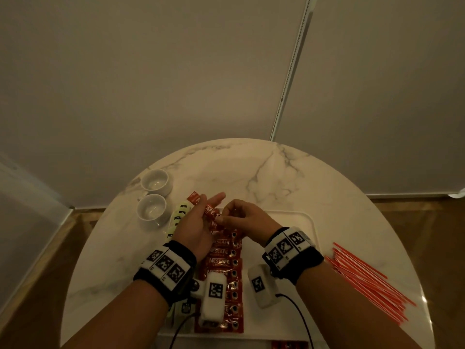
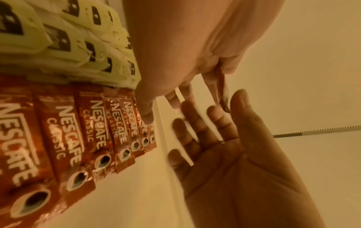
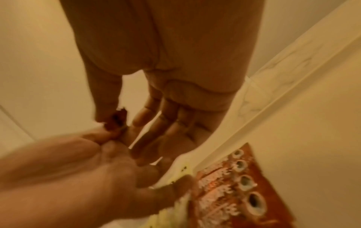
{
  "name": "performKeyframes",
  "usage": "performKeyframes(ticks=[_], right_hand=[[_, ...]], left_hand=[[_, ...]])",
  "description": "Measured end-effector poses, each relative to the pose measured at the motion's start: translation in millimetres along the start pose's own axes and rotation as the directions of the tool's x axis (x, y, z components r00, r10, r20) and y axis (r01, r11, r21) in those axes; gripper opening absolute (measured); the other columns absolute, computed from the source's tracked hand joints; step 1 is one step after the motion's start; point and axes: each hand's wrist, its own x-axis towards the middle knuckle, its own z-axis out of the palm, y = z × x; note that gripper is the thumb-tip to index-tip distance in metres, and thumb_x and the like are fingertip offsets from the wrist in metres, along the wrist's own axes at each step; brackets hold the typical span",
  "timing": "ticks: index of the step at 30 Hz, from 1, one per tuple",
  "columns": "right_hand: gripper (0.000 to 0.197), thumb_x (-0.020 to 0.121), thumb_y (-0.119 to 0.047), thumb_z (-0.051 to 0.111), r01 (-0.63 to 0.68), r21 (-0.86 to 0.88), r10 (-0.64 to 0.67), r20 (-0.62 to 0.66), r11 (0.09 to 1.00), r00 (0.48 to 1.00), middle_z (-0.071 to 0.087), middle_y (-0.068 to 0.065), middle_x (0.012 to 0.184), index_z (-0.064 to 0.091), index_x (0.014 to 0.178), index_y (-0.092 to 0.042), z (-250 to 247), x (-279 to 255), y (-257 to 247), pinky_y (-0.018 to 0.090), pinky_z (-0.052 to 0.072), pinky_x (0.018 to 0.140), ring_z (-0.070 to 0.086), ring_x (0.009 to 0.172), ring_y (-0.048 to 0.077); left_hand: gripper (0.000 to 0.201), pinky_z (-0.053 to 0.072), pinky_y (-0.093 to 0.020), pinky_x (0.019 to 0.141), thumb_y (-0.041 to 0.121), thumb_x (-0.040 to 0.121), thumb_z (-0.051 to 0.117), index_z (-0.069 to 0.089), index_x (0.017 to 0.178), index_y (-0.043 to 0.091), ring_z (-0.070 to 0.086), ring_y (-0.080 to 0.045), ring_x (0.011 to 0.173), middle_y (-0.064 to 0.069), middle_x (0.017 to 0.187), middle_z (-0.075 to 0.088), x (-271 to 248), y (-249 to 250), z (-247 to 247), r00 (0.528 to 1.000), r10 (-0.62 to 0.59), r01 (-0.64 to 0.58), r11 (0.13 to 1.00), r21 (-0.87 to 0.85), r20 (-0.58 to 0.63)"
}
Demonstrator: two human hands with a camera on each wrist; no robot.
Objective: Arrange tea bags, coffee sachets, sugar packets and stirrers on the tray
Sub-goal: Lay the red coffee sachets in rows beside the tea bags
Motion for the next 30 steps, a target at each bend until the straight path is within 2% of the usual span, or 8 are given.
performKeyframes(ticks=[3, 7, 14, 18, 20, 22, 25, 30], right_hand=[[0.008, 0.087, -0.01, 0.066, 0.059, 0.037, -0.057, -0.054, 0.998, 0.997, 0.069, 0.004, 0.07, 0.06, 0.092, -0.01, -2, -4, -8, 0.022, 0.05, 0.052, 0.064, 0.061, 0.014], [0.01, 0.086, -0.009, 0.063, 0.107, -0.264, -0.175, -0.249, 0.959, 0.953, 0.068, 0.0, 0.07, 0.068, 0.093, -0.015, -12, -1, -14, 0.021, 0.049, 0.054, 0.063, 0.06, 0.009], [0.01, 0.087, -0.023, 0.065, 0.165, -0.581, -0.382, -0.275, 0.797, 0.882, 0.066, -0.013, 0.081, 0.07, 0.095, -0.027, -19, -1, -14, 0.022, 0.051, 0.069, 0.061, 0.07, 0.007], [0.006, 0.085, -0.019, 0.067, 0.115, -0.576, -0.365, -0.341, 0.809, 0.866, 0.067, -0.011, 0.081, 0.07, 0.089, -0.023, -26, 9, -7, 0.021, 0.049, 0.074, 0.061, 0.078, 0.008], [0.005, 0.085, -0.019, 0.068, 0.055, -0.533, -0.317, -0.414, 0.844, 0.853, 0.067, -0.008, 0.082, 0.071, 0.088, -0.021, -30, 18, 1, 0.022, 0.049, 0.076, 0.061, 0.081, 0.009], [0.005, 0.085, -0.018, 0.067, -0.004, -0.522, -0.271, -0.449, 0.853, 0.852, 0.066, -0.007, 0.083, 0.071, 0.087, -0.02, -30, 28, 11, 0.024, 0.048, 0.077, 0.06, 0.082, 0.011], [0.006, 0.085, -0.017, 0.066, -0.075, -0.543, -0.219, -0.456, 0.836, 0.863, 0.064, -0.003, 0.092, 0.07, 0.088, -0.021, -28, 42, 25, 0.027, 0.046, 0.08, 0.056, 0.085, 0.013], [0.01, 0.086, -0.015, 0.064, -0.141, -0.572, -0.13, -0.406, 0.808, 0.904, 0.066, 0.001, 0.1, 0.072, 0.093, -0.016, -28, 55, 36, 0.023, 0.041, 0.08, 0.052, 0.087, 0.01]], left_hand=[[0.04, 0.054, -0.038, 0.077, 0.041, 0.099, 0.039, 0.059, 0.124, 0.017, 0.066, -0.025, 0.105, -0.01, 0.119, 0.066, -1, -5, 0, 1.0, 0.009, -0.009, 1.0, -0.005, 0.002], [0.022, 0.056, -0.034, 0.065, 0.013, 0.094, 0.051, 0.062, 0.113, 0.006, 0.071, -0.022, 0.082, -0.016, 0.105, 0.068, 2, -8, -4, 0.985, 0.139, -0.137, 0.99, 0.032, -0.1], [0.021, 0.047, -0.03, 0.064, 0.009, 0.09, 0.054, 0.065, 0.105, -0.001, 0.061, -0.018, 0.072, -0.012, 0.087, 0.067, 4, -11, -7, 0.99, 0.119, -0.11, 0.987, 0.114, -0.079], [0.023, 0.057, -0.044, 0.077, 0.008, 0.088, 0.052, 0.066, 0.104, 0.016, 0.067, -0.026, 0.084, -0.01, 0.098, 0.068, 12, -17, -12, 0.974, 0.151, -0.076, 0.92, 0.384, -0.171], [0.032, 0.052, -0.048, 0.091, 0.01, 0.087, 0.05, 0.066, 0.106, 0.03, 0.064, -0.024, 0.098, -0.003, 0.108, 0.067, 16, -19, -18, 0.954, 0.253, -0.086, 0.746, 0.661, -0.162], [0.038, 0.039, -0.045, 0.105, 0.015, 0.089, 0.046, 0.061, 0.121, 0.03, 0.049, -0.025, 0.117, 0.0, 0.127, 0.057, 17, -18, -23, 0.957, 0.291, -0.085, 0.302, 0.95, -0.007], [0.044, 0.032, -0.043, 0.106, 0.027, 0.093, 0.04, 0.047, 0.135, 0.034, 0.028, -0.026, 0.126, 0.008, 0.147, 0.035, 11, -14, -25, 0.962, 0.222, -0.076, -0.339, 0.938, 0.158], [0.058, 0.024, -0.05, 0.108, 0.029, 0.09, 0.042, 0.025, 0.146, 0.037, 0.017, -0.029, 0.133, 0.01, 0.158, 0.01, 11, -17, -24, 0.983, 0.099, -0.074, -0.558, 0.826, 0.154]])
